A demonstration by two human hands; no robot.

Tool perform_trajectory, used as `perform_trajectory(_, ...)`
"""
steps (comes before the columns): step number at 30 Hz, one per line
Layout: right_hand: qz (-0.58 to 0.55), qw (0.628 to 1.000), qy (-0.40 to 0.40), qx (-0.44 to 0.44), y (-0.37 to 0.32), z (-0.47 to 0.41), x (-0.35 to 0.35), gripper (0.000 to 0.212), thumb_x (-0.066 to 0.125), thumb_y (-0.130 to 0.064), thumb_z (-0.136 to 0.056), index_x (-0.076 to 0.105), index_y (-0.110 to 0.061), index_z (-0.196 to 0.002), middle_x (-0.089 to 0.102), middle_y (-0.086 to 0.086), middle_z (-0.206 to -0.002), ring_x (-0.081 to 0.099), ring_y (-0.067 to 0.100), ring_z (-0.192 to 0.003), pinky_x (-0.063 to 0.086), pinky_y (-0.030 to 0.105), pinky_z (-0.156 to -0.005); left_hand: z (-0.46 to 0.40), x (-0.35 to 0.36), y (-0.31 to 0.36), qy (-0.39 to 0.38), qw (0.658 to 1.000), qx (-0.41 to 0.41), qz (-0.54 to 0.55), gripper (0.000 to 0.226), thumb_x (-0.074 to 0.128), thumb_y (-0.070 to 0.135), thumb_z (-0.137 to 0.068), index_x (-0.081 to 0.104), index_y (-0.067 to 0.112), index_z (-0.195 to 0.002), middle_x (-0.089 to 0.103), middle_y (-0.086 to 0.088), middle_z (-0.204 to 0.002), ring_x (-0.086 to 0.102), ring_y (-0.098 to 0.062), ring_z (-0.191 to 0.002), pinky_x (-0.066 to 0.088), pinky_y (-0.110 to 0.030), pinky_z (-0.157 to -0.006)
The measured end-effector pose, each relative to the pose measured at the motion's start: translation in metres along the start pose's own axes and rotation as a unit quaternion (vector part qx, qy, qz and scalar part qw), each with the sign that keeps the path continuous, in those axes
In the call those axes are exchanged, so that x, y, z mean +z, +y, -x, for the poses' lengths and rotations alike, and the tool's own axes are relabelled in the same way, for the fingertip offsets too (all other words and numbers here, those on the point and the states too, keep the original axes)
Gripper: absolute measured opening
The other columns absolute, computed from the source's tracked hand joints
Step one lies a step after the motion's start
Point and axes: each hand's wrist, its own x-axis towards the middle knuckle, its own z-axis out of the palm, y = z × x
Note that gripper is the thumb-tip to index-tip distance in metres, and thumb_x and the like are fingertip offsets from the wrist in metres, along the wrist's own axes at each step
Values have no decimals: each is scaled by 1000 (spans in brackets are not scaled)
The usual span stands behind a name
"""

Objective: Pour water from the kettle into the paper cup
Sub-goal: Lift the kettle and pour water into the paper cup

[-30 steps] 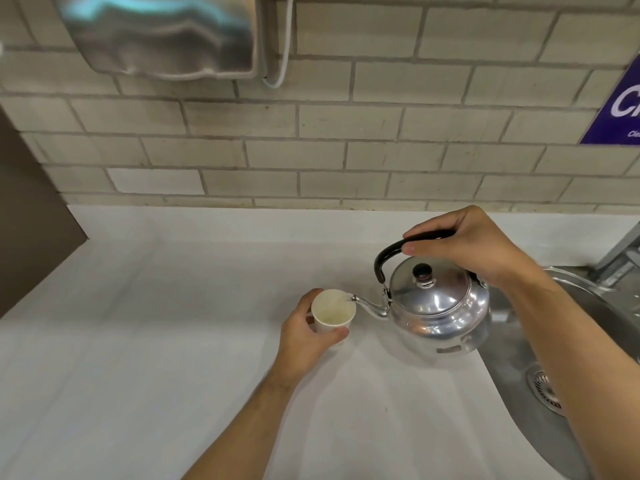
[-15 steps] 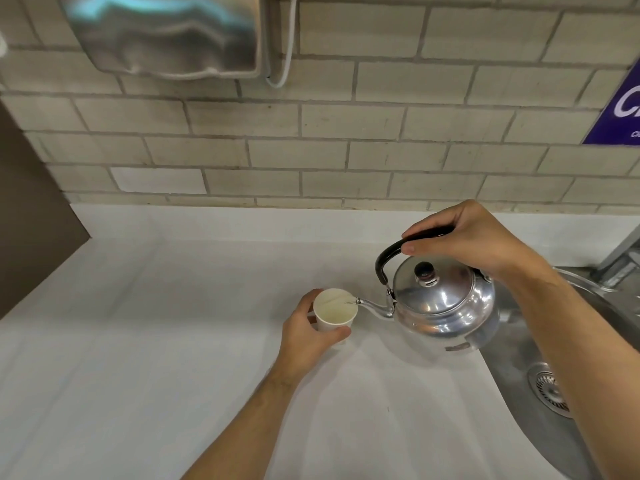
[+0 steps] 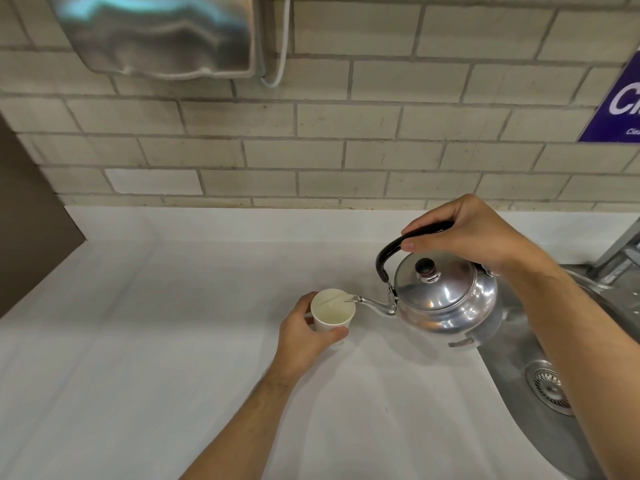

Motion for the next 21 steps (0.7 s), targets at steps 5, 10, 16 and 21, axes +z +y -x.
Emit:
perform_trajectory(5,9,1000,-1,5,-1,-1,0,21,95,-26,-68,87,-37,-83,85,-12,-83,78,0,-78,54,8,-70,-1,0,-2,0,1000,-3,-2,65,92,24,-55,62,36,-111,70,14,-105,66,-2,-91,54,-18,-69)
perform_trajectory(10,11,1000,0,5,-3,-1,0,22,95,-27,-67,87,-38,-84,85,-13,-83,78,0,-79,54,12,-73,-2,0,-2,1,1000,-4,-3,64,92,24,-54,61,38,-109,69,16,-104,65,2,-89,53,-13,-65)
perform_trajectory(16,7,1000,-3,5,-4,-1,0,21,95,-22,-70,87,-34,-84,85,-11,-83,78,1,-80,55,16,-76,-2,0,-2,-2,1000,-4,-3,64,91,26,-53,62,40,-108,69,16,-104,64,4,-89,53,-13,-65)
perform_trajectory(21,4,1000,-4,2,-5,-3,0,20,95,-21,-70,87,-34,-83,85,-11,-82,78,0,-77,54,7,-67,-1,0,-1,-1,1000,-7,2,65,91,30,-51,62,40,-108,70,17,-103,66,0,-90,53,-18,-69)
